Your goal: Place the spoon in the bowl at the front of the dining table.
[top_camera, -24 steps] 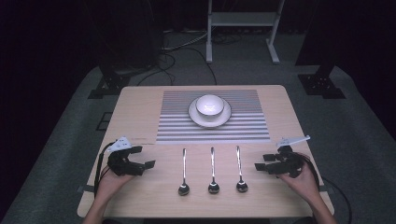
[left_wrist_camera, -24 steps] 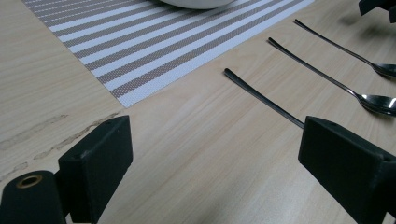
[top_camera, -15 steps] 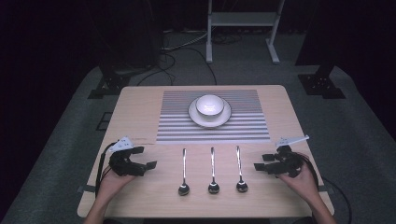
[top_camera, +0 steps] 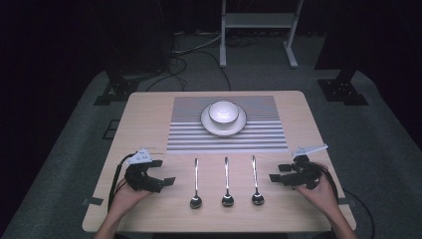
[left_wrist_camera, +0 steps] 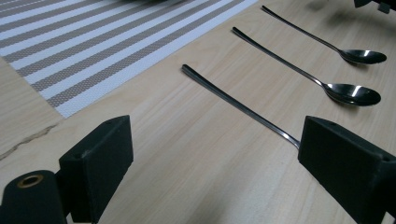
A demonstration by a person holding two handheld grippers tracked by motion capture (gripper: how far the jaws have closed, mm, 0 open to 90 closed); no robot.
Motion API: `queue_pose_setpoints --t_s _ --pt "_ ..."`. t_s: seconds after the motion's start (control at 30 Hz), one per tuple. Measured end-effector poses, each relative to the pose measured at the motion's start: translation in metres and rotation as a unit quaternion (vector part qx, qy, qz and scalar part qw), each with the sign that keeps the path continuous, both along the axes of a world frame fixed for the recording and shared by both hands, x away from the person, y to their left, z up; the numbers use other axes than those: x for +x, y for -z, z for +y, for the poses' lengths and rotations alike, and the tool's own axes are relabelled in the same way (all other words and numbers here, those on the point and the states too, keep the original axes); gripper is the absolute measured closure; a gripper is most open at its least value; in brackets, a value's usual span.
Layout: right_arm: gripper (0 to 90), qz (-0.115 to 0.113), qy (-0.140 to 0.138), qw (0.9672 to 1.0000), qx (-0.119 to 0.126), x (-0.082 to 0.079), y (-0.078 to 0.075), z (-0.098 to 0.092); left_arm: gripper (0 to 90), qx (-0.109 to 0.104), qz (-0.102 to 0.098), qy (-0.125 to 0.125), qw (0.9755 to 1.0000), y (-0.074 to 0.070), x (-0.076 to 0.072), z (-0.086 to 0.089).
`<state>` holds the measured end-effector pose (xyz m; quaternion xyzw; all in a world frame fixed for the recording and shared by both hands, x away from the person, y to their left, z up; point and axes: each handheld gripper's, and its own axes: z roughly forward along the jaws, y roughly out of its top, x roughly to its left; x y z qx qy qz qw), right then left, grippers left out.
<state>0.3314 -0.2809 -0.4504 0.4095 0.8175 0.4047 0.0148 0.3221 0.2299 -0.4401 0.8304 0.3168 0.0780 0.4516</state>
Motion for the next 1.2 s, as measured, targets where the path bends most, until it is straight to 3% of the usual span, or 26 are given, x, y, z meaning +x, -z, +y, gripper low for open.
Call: queue_pose_setpoints --t_s 0.4,0.73,1.0,1.2 --pt "31.1 0.001 0.0 1.0 0.0 0.0 0.0 0.002 9.5 0.005 0.01 0.04 0.9991 -0.003 -0.007 -0.025" --pt "31.1 -0.001 -0.002 1.0 0.001 -0.001 0.0 0.002 15.0 0.016 0.017 0.074 0.997 -0.002 -0.013 -0.043" --pt "31.1 0.001 -0.004 1.0 0.001 -0.001 0.0 0.004 24.4 0.026 0.027 0.109 0.9933 0.0 -0.017 -0.057" --pt "31.1 0.0 -0.007 1.0 -0.001 -0.001 0.0 0.006 38.6 0.039 0.038 0.139 0.9888 0.004 -0.021 -0.066"
